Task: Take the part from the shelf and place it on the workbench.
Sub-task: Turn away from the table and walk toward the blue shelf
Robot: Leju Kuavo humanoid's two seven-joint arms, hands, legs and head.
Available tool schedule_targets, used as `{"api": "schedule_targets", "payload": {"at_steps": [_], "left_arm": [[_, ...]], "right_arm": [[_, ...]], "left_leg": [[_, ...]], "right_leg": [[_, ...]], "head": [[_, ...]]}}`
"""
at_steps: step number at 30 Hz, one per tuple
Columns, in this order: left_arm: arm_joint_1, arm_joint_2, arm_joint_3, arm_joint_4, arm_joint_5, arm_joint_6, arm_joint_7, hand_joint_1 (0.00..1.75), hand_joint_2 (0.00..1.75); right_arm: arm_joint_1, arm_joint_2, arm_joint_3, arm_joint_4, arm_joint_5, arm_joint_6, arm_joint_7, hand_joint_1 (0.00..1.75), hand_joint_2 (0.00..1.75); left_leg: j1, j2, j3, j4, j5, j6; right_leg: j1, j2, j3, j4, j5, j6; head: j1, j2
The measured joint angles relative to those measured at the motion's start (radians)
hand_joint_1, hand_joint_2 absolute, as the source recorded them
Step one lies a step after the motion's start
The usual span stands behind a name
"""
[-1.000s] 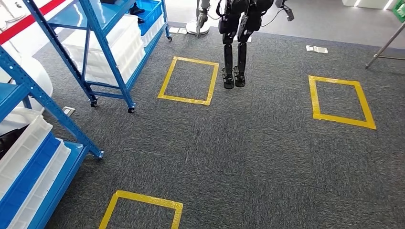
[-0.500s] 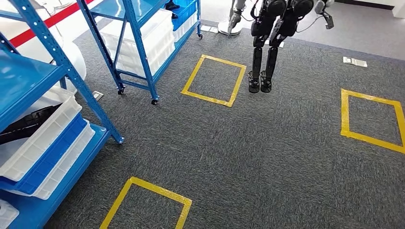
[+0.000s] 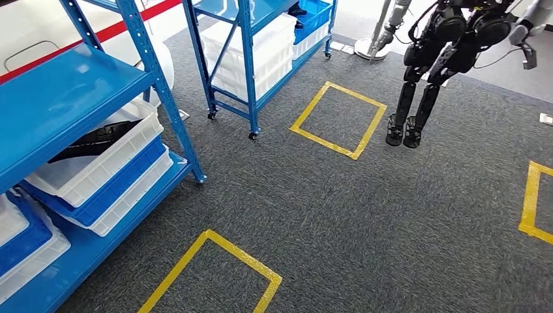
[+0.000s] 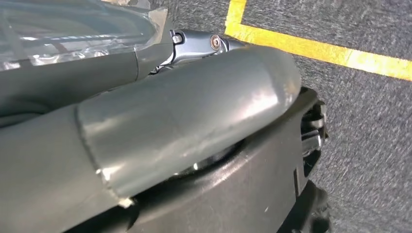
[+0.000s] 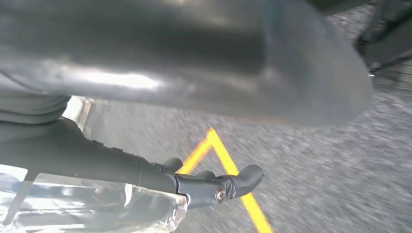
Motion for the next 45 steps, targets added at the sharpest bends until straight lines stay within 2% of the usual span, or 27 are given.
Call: {"api": "schedule_targets", "payload": {"at_steps": [1,3,4,7,9,11,13,15,17,19,21,23,25,26,27,28,30,32,34,35,36,38,40,41,42,43,45], "left_arm": [[0.000,0.000,0.000,0.000,0.000,0.000,0.000,0.00,0.00],[0.002,0.001,0.004,0.000,0.006,-0.001,-0.002,0.00,0.00],[0.003,0.001,0.008,0.000,0.011,-0.002,-0.002,0.00,0.00],[0.002,0.002,0.018,0.000,0.020,0.001,0.003,0.00,0.00],[0.001,0.002,0.019,0.000,0.021,0.004,0.006,0.00,0.00],[0.002,0.003,0.021,0.000,0.021,0.005,0.007,0.00,0.00],[0.004,0.004,0.026,0.000,0.021,0.006,0.008,0.00,0.00],[0.004,0.005,0.031,0.000,0.023,0.007,0.009,0.00,0.00],[0.001,0.006,0.034,0.000,0.026,0.009,0.008,0.00,0.00],[0.001,0.006,0.037,-0.001,0.029,0.009,0.006,0.00,0.00],[0.003,0.005,0.041,0.000,0.033,0.009,0.006,0.00,0.00],[0.000,0.002,0.043,0.000,0.034,0.009,0.006,0.00,0.00],[-0.002,-0.002,0.043,0.000,0.034,0.009,0.006,0.00,0.00],[-0.001,-0.002,0.044,0.000,0.034,0.009,0.006,0.00,0.00],[0.000,-0.002,0.044,0.000,0.034,0.009,0.006,0.00,0.00],[0.001,-0.002,0.044,0.000,0.034,0.009,0.006,0.00,0.00],[0.000,-0.002,0.044,0.000,0.034,0.008,0.006,0.00,0.00],[0.000,-0.001,0.045,0.000,0.034,0.008,0.006,0.00,0.00],[0.002,0.000,0.045,0.000,0.034,0.009,0.006,0.00,0.00],[0.003,0.000,0.046,0.000,0.034,0.009,0.006,0.00,0.00],[0.003,0.000,0.046,0.000,0.034,0.009,0.006,0.00,0.00],[0.002,0.000,0.047,0.000,0.034,0.010,0.006,0.00,0.00],[0.000,0.000,0.047,0.000,0.034,0.011,0.006,0.00,0.00],[0.001,0.001,0.047,0.000,0.034,0.012,0.006,0.00,0.00],[0.002,0.001,0.047,0.000,0.034,0.012,0.009,0.00,0.00],[0.003,0.001,0.048,0.000,0.034,0.013,0.011,0.00,0.00],[0.003,0.002,0.048,0.000,0.034,0.016,0.017,0.00,0.00]], "right_arm": [[-0.001,0.001,0.000,0.000,0.000,0.000,0.000,0.00,0.00],[-0.004,0.002,0.000,0.000,0.003,0.000,-0.001,0.00,0.00],[-0.005,0.002,0.001,0.000,0.005,0.000,-0.002,0.00,0.00],[-0.001,0.003,0.001,0.000,0.014,0.000,-0.004,0.00,0.00],[0.001,0.003,0.001,0.000,0.018,0.000,-0.004,0.00,0.00],[0.001,0.002,0.002,0.000,0.022,0.001,-0.005,0.00,0.00],[-0.001,0.002,0.005,0.000,0.028,0.002,-0.007,0.00,0.00],[-0.004,0.002,0.008,0.000,0.033,0.002,-0.011,0.00,0.00],[-0.006,0.003,0.011,0.000,0.036,0.003,-0.014,0.00,0.00],[-0.010,0.003,0.016,0.000,0.039,0.003,-0.015,0.00,0.00],[-0.012,0.002,0.020,0.000,0.044,0.004,-0.015,0.00,0.00],[-0.009,0.002,0.022,-0.001,0.048,0.004,-0.016,0.00,0.00],[-0.005,0.001,0.024,0.000,0.049,0.004,-0.015,0.00,0.00],[-0.004,0.000,0.024,0.000,0.049,0.004,-0.015,0.00,0.00],[-0.003,-0.002,0.024,0.000,0.049,0.004,-0.015,0.00,0.00],[-0.002,-0.003,0.024,0.000,0.049,0.004,-0.015,0.00,0.00],[-0.001,-0.004,0.025,0.000,0.049,0.005,-0.015,0.00,0.00],[-0.001,-0.003,0.025,0.001,0.049,0.006,-0.015,0.00,0.00],[-0.004,-0.002,0.025,0.001,0.049,0.007,-0.016,0.00,0.00],[-0.004,-0.002,0.025,0.001,0.049,0.008,-0.015,0.00,0.00],[-0.005,-0.002,0.025,0.001,0.049,0.008,-0.015,0.00,0.00],[-0.002,-0.002,0.025,0.001,0.049,0.009,-0.016,0.00,0.00],[0.000,-0.002,0.025,0.001,0.049,0.010,-0.015,0.00,0.00],[0.000,-0.003,0.025,0.001,0.049,0.010,-0.015,0.00,0.00],[0.000,-0.003,0.025,0.001,0.050,0.010,-0.015,0.00,0.00],[-0.001,-0.003,0.025,0.001,0.051,0.011,-0.016,0.00,0.00],[-0.004,-0.002,0.026,0.001,0.054,0.011,-0.016,0.00,0.00]], "left_leg": [[-0.001,-0.009,-0.003,0.000,0.001,-0.007],[0.002,-0.022,-0.010,0.001,0.005,-0.018],[0.002,-0.006,-0.018,0.013,-0.003,-0.022],[0.002,0.090,-0.081,0.143,-0.084,-0.031],[0.003,0.114,-0.132,0.252,-0.131,-0.034],[0.003,0.123,-0.148,0.294,-0.136,-0.035],[0.003,0.137,-0.093,0.205,-0.090,-0.029],[-0.003,0.179,-0.011,0.069,-0.048,-0.017],[-0.010,0.198,0.021,0.009,-0.036,-0.006],[-0.011,0.174,0.018,0.000,-0.028,0.004],[-0.004,0.150,0.021,-0.013,-0.015,0.014],[0.002,0.127,0.019,-0.019,-0.007,0.020],[0.004,0.097,0.014,-0.019,-0.004,0.021],[0.005,0.080,0.013,-0.018,-0.003,0.019],[0.006,0.063,0.013,-0.017,-0.002,0.017],[0.009,0.046,0.013,-0.016,-0.001,0.013],[0.011,0.015,0.010,-0.008,-0.003,0.001],[0.009,-0.007,0.001,-0.001,-0.005,-0.014],[0.011,-0.024,-0.004,-0.001,-0.002,-0.024],[0.012,-0.011,-0.008,0.004,-0.004,-0.027],[0.012,0.017,-0.017,0.023,-0.015,-0.029],[0.009,0.091,-0.064,0.123,-0.071,-0.032],[0.008,0.119,-0.131,0.260,-0.132,-0.033],[0.008,0.122,-0.148,0.297,-0.141,-0.031],[0.007,0.124,-0.145,0.294,-0.130,-0.028],[0.006,0.130,-0.121,0.252,-0.105,-0.021],[-0.004,0.170,-0.041,0.116,-0.053,-0.001]], "right_leg": [[0.003,0.004,0.002,-0.008,0.003,-0.009],[0.003,-0.021,0.005,-0.009,0.009,-0.027],[0.001,-0.035,0.007,-0.010,0.013,-0.035],[0.004,-0.076,0.005,-0.013,0.018,-0.057],[0.010,-0.103,0.002,-0.013,0.016,-0.061],[0.014,-0.131,-0.004,-0.013,0.015,-0.063],[0.017,-0.156,-0.006,-0.013,0.013,-0.065],[0.023,-0.179,0.000,-0.012,0.009,-0.063],[0.029,-0.199,0.006,-0.012,0.006,-0.057],[0.032,-0.215,0.008,-0.012,0.005,-0.049],[0.029,-0.170,-0.003,0.017,-0.013,-0.041],[0.021,-0.099,-0.052,0.122,-0.064,-0.042],[0.016,-0.075,-0.115,0.253,-0.113,-0.040],[0.014,-0.073,-0.129,0.281,-0.118,-0.034],[0.010,-0.071,-0.122,0.266,-0.103,-0.024],[0.004,-0.065,-0.098,0.211,-0.075,-0.012],[-0.008,-0.019,-0.035,0.068,-0.018,0.008],[-0.009,0.011,-0.009,0.003,0.004,0.001],[-0.006,-0.009,-0.006,0.002,0.007,-0.018],[-0.006,-0.021,-0.003,0.002,0.009,-0.026],[-0.007,-0.035,-0.001,0.002,0.012,-0.033],[-0.001,-0.064,-0.002,0.001,0.013,-0.048],[0.009,-0.097,-0.004,0.001,0.010,-0.056],[0.013,-0.114,-0.005,0.001,0.009,-0.058],[0.016,-0.129,-0.006,0.001,0.007,-0.060],[0.019,-0.142,-0.006,0.001,0.006,-0.062],[0.026,-0.167,-0.003,0.002,0.002,-0.064]], "head": [[0.000,0.000],[-0.001,0.000],[-0.003,0.000],[-0.014,0.000],[-0.015,0.000],[-0.015,0.000],[-0.015,0.000],[-0.015,0.000],[-0.011,0.000],[-0.009,0.000],[-0.008,0.000],[-0.005,0.000],[-0.004,0.000],[-0.004,0.000],[-0.004,0.000],[-0.004,0.000],[-0.001,0.000],[0.001,0.000],[-0.002,0.000],[-0.003,0.000],[-0.006,0.000],[-0.011,0.000],[-0.013,0.000],[-0.013,0.000],[-0.014,0.000],[-0.014,0.000],[-0.013,0.000]]}}
